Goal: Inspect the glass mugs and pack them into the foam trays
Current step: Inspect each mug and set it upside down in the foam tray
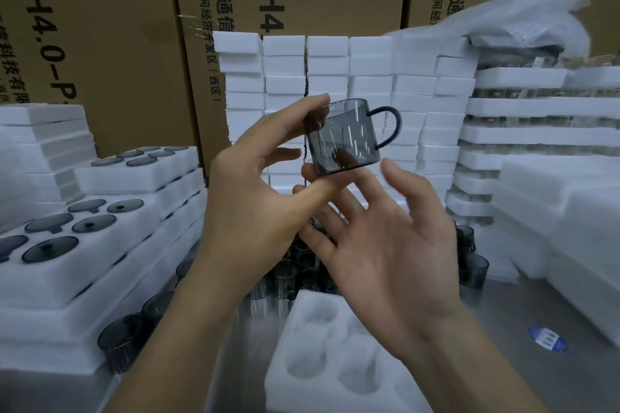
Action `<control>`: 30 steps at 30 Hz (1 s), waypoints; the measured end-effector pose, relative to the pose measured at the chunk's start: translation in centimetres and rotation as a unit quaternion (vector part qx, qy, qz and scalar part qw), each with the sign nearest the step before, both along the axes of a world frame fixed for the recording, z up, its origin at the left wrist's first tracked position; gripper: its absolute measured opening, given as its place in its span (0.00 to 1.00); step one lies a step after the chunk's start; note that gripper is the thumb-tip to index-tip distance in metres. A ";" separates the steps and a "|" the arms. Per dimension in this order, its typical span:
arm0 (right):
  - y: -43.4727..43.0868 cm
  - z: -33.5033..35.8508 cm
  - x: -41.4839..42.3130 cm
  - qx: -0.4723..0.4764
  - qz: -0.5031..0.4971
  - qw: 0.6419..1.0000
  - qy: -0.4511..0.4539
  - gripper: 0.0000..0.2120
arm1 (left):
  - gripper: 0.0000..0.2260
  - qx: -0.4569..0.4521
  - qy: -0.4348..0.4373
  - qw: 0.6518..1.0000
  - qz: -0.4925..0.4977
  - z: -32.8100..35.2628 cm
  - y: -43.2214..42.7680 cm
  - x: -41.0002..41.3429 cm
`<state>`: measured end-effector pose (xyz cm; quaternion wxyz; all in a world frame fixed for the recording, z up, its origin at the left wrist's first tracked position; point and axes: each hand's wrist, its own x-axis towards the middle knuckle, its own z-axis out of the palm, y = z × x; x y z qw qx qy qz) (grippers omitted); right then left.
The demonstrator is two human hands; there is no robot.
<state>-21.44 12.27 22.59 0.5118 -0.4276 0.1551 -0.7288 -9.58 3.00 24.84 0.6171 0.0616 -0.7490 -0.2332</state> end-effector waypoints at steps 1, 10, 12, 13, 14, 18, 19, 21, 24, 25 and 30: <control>0.0 0.0 0.1 -0.005 -0.008 1.000 0.010 0.19 | 0.29 -0.005 -0.002 1.000 0.006 0.0 0.1 0.0; 0.1 0.1 -0.2 0.022 -0.009 0.999 0.045 0.26 | 0.35 0.010 -0.003 0.999 -0.038 -0.3 0.1 -0.4; 0.0 0.1 -0.2 0.033 -0.087 0.991 0.095 0.25 | 0.35 -0.002 -0.007 1.000 -0.013 -0.2 0.1 -0.2; 0.0 0.1 -0.3 0.037 -0.154 0.980 0.121 0.23 | 0.34 -0.006 -0.011 1.000 0.002 -0.2 0.1 -0.1; 0.0 0.2 -0.6 0.038 -0.227 0.963 0.141 0.21 | 0.34 -0.009 -0.015 1.000 0.016 -0.2 0.0 0.0; 0.5 0.9 -2.4 -0.009 -0.423 0.872 0.247 0.18 | 0.33 -0.038 -0.065 0.994 0.080 -0.7 -0.2 -0.2; 0.6 1.0 -2.8 -0.016 -0.429 0.858 0.283 0.20 | 0.32 -0.047 -0.078 0.992 0.091 -0.9 -0.2 -0.5; 0.6 1.1 -3.7 -0.008 -0.434 0.833 0.344 0.22 | 0.31 -0.063 -0.101 0.988 0.101 -1.6 -0.2 -1.2; 0.3 0.8 -5.3 0.021 -0.430 0.797 0.423 0.23 | 0.30 -0.076 -0.136 0.981 0.112 -2.7 -0.8 -2.1; 0.2 0.8 -5.9 0.039 -0.420 0.789 0.447 0.23 | 0.31 -0.074 -0.151 0.979 0.114 -3.0 -1.0 -2.3; -0.2 -0.4 -9.1 0.137 -0.402 0.750 0.506 0.28 | 0.36 0.050 -0.252 0.966 0.015 -6.4 -2.5 -2.9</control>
